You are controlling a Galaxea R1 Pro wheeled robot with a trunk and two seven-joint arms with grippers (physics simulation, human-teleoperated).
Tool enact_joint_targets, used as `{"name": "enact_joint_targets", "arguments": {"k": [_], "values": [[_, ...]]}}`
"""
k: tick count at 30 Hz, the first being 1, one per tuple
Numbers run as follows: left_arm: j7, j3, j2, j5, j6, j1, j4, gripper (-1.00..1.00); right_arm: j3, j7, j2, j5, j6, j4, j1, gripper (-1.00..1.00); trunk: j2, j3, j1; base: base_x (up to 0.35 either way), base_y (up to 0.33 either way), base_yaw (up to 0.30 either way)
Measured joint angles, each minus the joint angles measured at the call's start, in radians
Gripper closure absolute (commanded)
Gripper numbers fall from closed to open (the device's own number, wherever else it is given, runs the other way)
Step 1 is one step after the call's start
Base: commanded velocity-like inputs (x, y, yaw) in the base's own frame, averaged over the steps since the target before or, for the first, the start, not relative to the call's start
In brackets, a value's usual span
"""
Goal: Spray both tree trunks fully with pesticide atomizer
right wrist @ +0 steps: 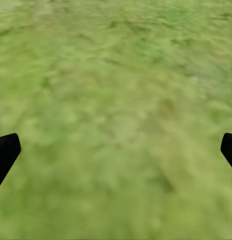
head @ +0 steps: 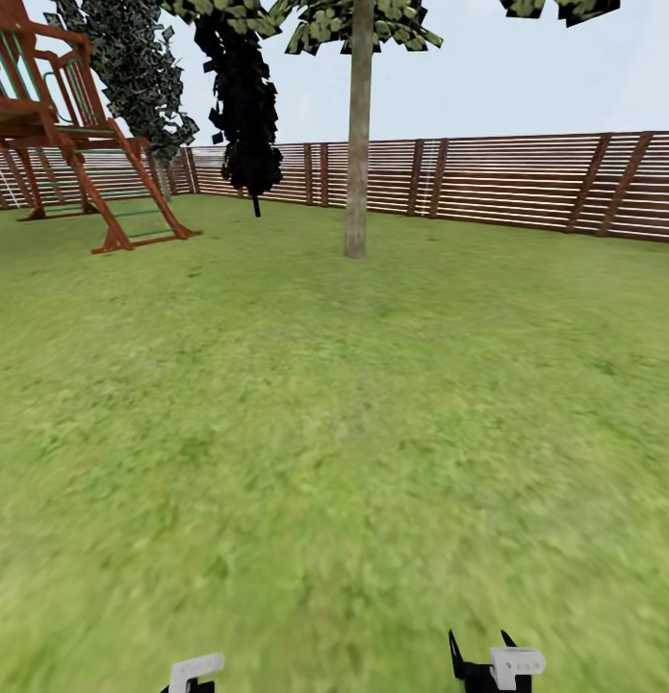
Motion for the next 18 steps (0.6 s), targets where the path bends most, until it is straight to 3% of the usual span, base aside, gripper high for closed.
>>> {"name": "enact_joint_targets", "arguments": {"k": [18], "values": [[0.0, 0.0, 0.0, 0.0, 0.0, 0.0, 0.0, 1.0, 0.0, 0.0, 0.0, 0.0, -0.001, 0.0, 0.0, -1.0, 0.0, 0.0, 0.0, 0.338, 0.0, 0.0]]}}
